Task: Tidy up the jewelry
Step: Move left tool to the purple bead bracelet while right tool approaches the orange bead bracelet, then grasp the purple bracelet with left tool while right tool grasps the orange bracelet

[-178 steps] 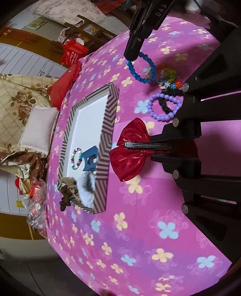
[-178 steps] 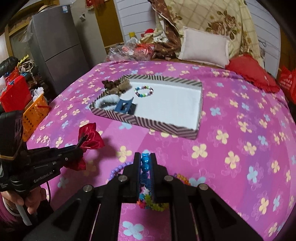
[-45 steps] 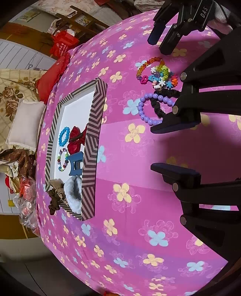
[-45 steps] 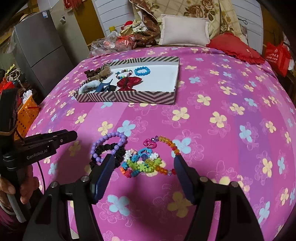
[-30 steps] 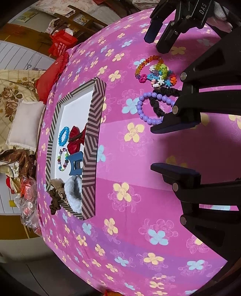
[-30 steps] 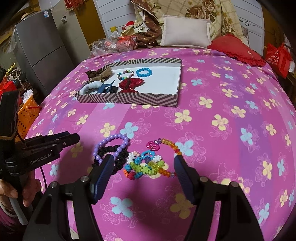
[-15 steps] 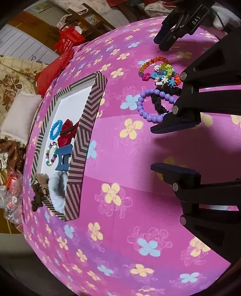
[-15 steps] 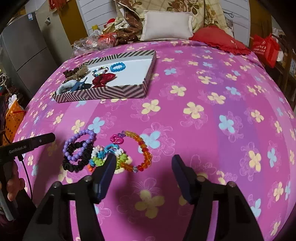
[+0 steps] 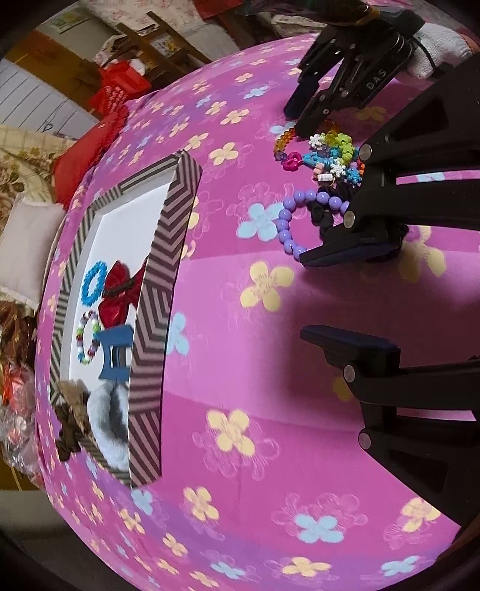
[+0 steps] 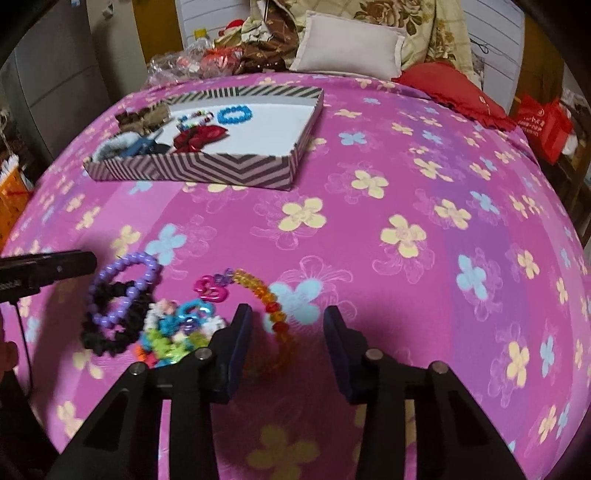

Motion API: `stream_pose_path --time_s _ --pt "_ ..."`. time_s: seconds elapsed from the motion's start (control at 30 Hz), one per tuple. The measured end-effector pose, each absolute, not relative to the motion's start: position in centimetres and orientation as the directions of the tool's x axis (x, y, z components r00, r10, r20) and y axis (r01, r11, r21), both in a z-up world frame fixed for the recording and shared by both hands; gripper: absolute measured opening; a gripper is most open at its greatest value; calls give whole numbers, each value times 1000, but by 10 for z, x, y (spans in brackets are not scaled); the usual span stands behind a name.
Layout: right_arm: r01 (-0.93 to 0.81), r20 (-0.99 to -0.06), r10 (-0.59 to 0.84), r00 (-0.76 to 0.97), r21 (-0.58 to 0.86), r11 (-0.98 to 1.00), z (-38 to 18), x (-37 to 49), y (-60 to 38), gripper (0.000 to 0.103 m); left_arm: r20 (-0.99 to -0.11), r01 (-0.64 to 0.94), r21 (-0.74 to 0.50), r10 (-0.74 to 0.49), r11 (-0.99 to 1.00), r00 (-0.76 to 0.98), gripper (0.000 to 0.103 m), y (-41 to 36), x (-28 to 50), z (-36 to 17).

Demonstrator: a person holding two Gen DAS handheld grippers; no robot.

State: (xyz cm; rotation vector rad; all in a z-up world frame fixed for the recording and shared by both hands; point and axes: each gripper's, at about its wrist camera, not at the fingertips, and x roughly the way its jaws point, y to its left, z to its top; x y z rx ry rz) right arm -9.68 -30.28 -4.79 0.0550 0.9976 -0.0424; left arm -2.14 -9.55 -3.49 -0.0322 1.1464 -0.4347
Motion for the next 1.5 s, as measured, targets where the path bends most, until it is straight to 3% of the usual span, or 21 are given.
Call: stream_pose_path --time_s 0.63,0.67,0.7,0.73,0.77,1.07,1.5 --pt "6 -815 -24 580 -25 1000 -51 -90 -300 40 -885 459 -167 -338 873 321 34 -125 -19 -41" --pt "-4 -814 -19 581 -26 1000 -50 -89 -299 36 -886 467 -163 -337 869 319 21 -127 -19 -41" --pt "-14 -812 -13 583 -26 1000 -50 -88 -298 31 -887 474 -162 -339 866 315 15 -128 -19 -42" --pt "-19 -811 -18 585 -36 999 -50 -88 -297 17 -885 481 -161 -342 862 317 13 -129 -19 -42" --pt "-21 -809 -25 587 -46 999 -50 -87 -295 10 -882 486 -167 -350 858 316 12 -129 -20 -42" --pt "-46 -777 28 629 -2 999 -23 -97 -288 9 -827 488 -202 -414 849 379 11 -116 -30 -11" --pt "-120 -692 52 720 -51 991 46 -109 -262 9 -760 491 -198 -449 848 470 11 -101 -37 45"
